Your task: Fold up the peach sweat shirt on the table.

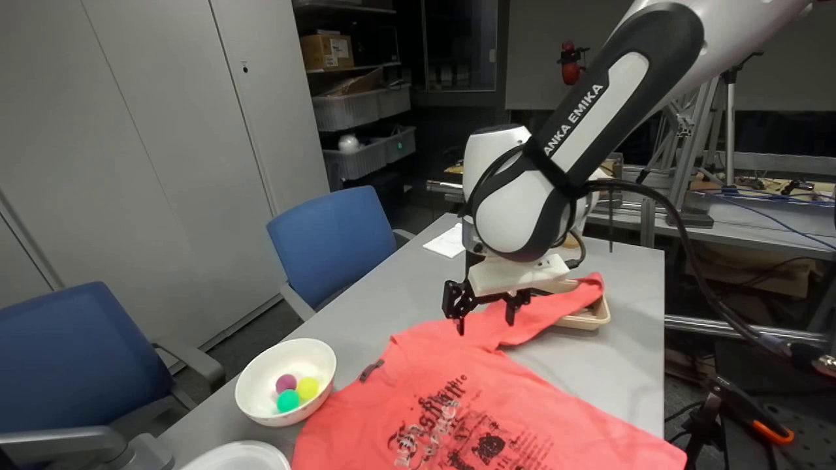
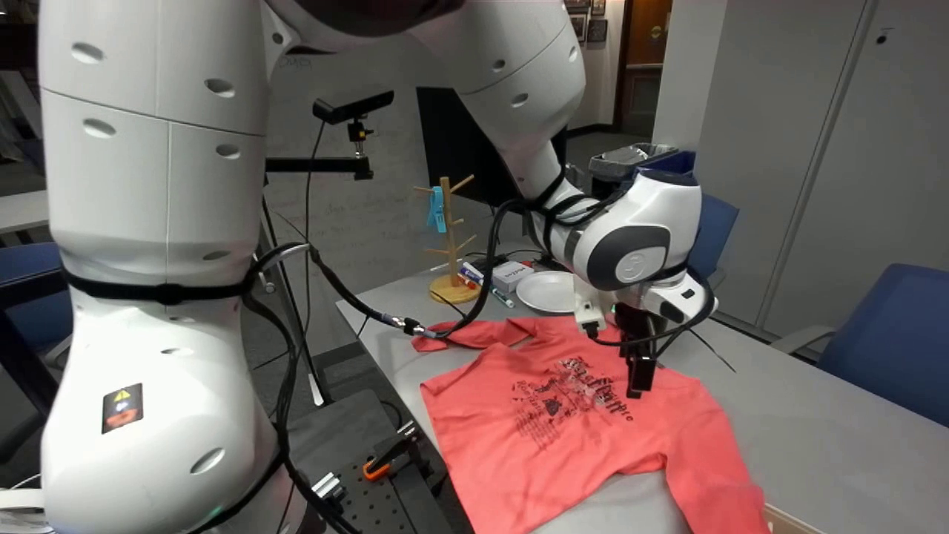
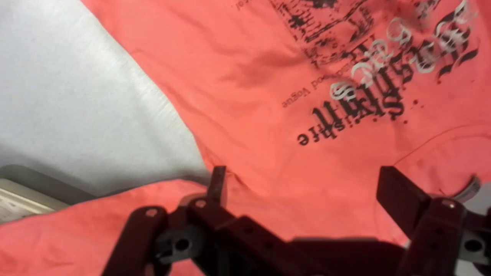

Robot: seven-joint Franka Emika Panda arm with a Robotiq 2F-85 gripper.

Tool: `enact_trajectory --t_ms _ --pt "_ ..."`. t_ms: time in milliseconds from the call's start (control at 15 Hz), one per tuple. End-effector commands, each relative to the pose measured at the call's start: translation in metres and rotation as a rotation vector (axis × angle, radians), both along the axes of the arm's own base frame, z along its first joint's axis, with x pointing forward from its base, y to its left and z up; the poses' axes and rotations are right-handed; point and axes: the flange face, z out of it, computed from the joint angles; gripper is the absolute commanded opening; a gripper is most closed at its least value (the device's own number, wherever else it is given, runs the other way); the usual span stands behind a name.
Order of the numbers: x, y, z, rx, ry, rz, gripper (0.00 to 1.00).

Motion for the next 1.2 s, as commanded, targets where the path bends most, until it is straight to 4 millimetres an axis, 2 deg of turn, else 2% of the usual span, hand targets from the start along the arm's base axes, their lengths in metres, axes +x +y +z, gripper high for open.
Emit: enact_trajectory --t_ms 0,400,600,867,1133 --pt "0.002 -0.040 -0.007 -0.044 0.008 -0.181 1.00" --pt "-0.015 -0.113 -0.002 -0.093 0.040 -0.396 1.00" --pt "-0.032 -0.147 -0.004 -0.114 0.071 -0.476 1.00" --pt "-0.056 -0.181 -0.014 -0.116 0.109 -0.549 1.00" --pt "-0.073 -0.205 -0.029 -0.115 0.095 -0.603 1.00"
